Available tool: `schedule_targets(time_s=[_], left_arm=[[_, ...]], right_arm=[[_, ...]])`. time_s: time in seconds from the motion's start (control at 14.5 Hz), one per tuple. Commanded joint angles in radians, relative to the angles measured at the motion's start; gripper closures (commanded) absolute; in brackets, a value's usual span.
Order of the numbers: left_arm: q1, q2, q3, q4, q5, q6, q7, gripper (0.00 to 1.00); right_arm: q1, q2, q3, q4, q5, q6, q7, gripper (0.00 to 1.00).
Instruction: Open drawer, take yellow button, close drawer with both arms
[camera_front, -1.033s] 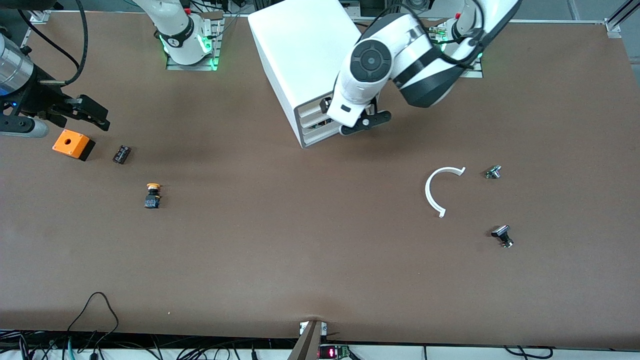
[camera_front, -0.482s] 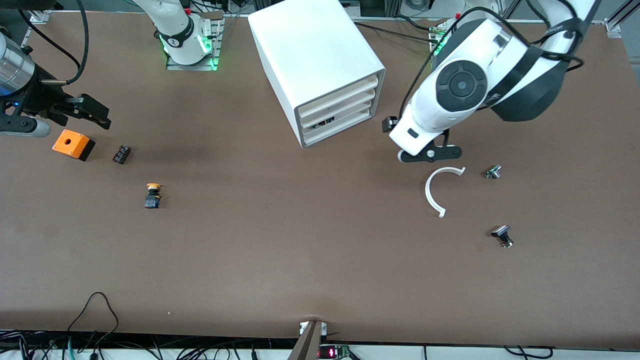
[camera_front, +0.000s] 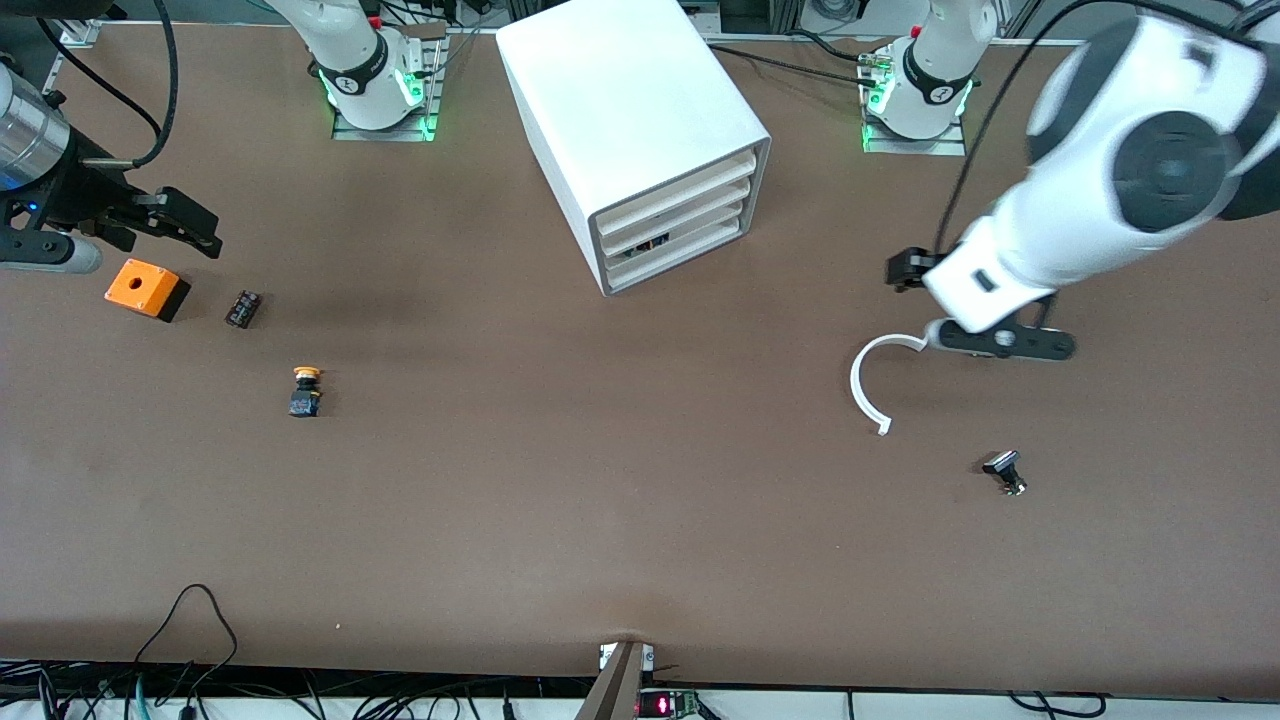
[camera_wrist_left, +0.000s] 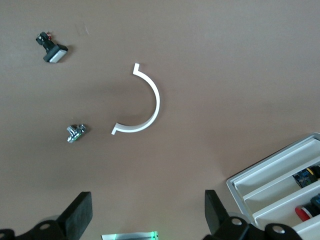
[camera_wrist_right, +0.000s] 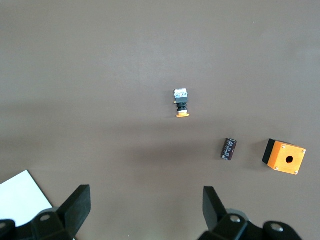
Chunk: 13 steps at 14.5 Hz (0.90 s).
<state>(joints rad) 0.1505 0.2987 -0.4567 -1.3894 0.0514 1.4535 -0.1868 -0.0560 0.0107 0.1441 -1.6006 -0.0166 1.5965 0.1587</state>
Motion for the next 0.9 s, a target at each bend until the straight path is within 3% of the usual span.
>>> schedule_targets(time_s=[0.0,0.28,0.34,0.55,0.83], left_arm=[[-0.1,-0.146,0.263,-0.149,-0.134,0.077,0.229,0.01],[-0.213,-0.298,0.507,-0.305,-0.117,0.259,0.354,0.01],[-0.223,-0.317,0.532,-0.322,-0.111,0.284,0.356,0.01],[-0.221,-0.351,0.527,-0.373,-0.068,0.28,0.359,0.01],[-0.22,-0.311,0.526,-0.323,-0.065,0.237,0.36,0.01]], right_arm=[[-0.015,-0.026,0.017,-0.024,-0.013,0.0,0.013,0.01],[-0.012,-0.026,0.034,-0.018,-0.016,-0.003,0.054,0.01],[-0.012,-0.026,0.037,-0.016,-0.02,-0.006,0.054,0.01],[-0.013,-0.026,0.035,-0.015,-0.022,-0.006,0.051,0.01],[-0.013,-0.026,0.034,-0.015,-0.016,-0.006,0.041,0.01]])
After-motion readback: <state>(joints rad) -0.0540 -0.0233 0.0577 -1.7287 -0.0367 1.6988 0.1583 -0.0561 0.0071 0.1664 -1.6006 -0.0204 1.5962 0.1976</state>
